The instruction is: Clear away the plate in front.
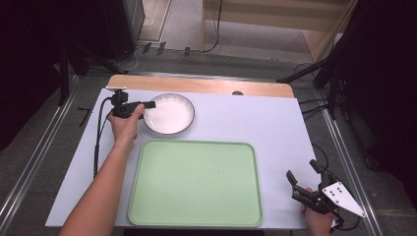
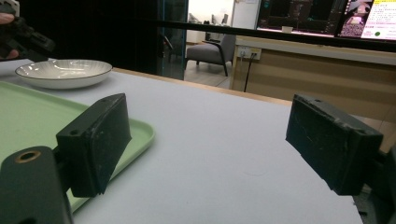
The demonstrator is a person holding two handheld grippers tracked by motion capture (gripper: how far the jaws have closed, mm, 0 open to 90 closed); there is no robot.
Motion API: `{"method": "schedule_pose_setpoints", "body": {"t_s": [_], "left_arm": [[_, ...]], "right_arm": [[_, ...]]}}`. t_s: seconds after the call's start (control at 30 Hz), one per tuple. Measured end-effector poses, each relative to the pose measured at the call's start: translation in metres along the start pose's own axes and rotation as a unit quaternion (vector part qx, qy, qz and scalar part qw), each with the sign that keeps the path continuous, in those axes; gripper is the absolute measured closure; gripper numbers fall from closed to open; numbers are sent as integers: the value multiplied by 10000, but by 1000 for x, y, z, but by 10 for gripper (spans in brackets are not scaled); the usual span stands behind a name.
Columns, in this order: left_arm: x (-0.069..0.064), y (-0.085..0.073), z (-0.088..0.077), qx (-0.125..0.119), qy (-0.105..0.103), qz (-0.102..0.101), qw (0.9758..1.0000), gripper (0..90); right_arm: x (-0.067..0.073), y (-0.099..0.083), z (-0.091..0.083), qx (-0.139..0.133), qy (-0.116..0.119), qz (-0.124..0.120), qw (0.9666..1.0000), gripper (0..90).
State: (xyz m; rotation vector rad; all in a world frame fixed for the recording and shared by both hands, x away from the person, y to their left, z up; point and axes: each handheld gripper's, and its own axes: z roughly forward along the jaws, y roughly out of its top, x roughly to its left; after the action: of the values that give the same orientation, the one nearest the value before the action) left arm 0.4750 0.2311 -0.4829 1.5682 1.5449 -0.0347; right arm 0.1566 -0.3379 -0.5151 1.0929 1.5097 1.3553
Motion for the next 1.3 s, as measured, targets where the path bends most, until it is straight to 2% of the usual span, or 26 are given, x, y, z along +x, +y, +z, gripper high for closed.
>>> {"method": "schedule_pose_setpoints", "body": {"t_s": [0.23, 0.33, 0.5, 0.53, 0.63, 0.77, 1.1, 1.17, 1.2, 1.3], "left_arm": [[6, -3, 5, 116, -52, -249, 9996, 382], [7, -4, 7, 161, 12, -257, 9995, 396], [12, -6, 9, 154, -42, -479, 9987, 464], [13, -6, 10, 176, -56, -523, 9985, 506], [15, -7, 11, 236, -123, -602, 9978, 544], [15, -8, 12, 251, -157, -615, 9977, 597], [15, -9, 14, 365, -20, -657, 9972, 689], [14, -9, 14, 384, 47, -638, 9972, 707], [13, -9, 14, 394, 144, -621, 9972, 725], [14, -10, 14, 399, 224, -615, 9971, 789]], "right_arm": [[0, 0, 0, 0, -2, 2, 10000, 145], [0, 0, 0, 0, 0, 2, 10000, 144], [0, 0, 0, -4, 1, 3, 10000, 144], [0, 0, 0, -1, 1, 5, 10000, 145], [0, 0, 0, -4, -1, 3, 10000, 145], [0, 0, 0, -3, 0, 2, 10000, 145], [0, 0, 0, -4, 2, 6, 10000, 145], [0, 0, 0, -3, 2, 2, 10000, 145], [0, 0, 0, -2, 0, 5, 10000, 145], [0, 0, 0, 2, -1, 6, 10000, 145]]}}
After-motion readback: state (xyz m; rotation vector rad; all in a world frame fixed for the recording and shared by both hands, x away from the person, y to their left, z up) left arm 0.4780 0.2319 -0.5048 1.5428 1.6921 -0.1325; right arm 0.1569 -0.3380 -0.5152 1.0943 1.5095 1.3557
